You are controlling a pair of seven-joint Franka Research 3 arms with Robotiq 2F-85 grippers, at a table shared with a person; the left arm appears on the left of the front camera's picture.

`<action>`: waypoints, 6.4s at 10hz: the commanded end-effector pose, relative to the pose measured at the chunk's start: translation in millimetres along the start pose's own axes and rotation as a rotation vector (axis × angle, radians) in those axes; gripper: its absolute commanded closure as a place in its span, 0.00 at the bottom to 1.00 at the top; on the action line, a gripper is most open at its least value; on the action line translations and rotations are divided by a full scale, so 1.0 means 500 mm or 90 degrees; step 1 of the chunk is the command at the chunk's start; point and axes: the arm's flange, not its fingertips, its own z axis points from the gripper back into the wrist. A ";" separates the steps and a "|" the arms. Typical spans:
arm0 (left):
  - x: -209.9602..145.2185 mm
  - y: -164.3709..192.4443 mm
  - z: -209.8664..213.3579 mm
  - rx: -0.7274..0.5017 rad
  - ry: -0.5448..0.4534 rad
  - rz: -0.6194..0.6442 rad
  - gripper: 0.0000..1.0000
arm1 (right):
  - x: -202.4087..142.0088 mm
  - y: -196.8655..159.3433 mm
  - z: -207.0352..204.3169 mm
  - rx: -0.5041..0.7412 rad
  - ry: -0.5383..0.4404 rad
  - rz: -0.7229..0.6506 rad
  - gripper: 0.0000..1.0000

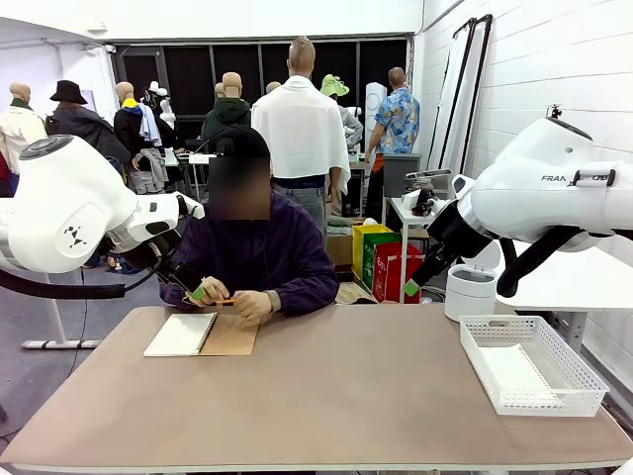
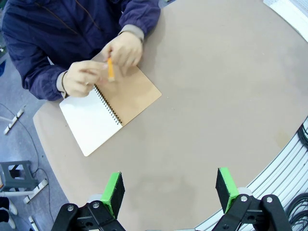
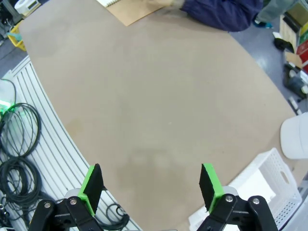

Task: Sort the paper based on its condition.
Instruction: If a person hands you a paper, place it in the Organizing basket , and if it's crumpled, put it in the Trash can.

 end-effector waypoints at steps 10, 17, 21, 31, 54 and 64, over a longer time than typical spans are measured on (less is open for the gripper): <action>-0.002 0.002 0.000 -0.001 0.002 0.002 0.00 | 0.001 0.001 0.001 0.001 -0.001 0.002 0.00; -0.002 0.002 0.000 -0.001 0.002 0.002 0.00 | 0.001 0.001 0.001 0.001 -0.001 0.002 0.00; -0.002 0.002 0.000 -0.001 0.002 0.002 0.00 | 0.001 0.001 0.001 0.001 -0.001 0.002 0.00; -0.002 0.002 0.000 -0.001 0.002 0.002 0.00 | 0.001 0.001 0.001 0.001 -0.001 0.002 0.00; -0.002 0.002 0.000 -0.001 0.002 0.002 0.00 | 0.001 0.001 0.001 0.001 -0.001 0.002 0.00; -0.002 0.002 0.000 -0.001 0.002 0.002 0.00 | 0.001 0.001 0.001 0.001 -0.001 0.002 0.00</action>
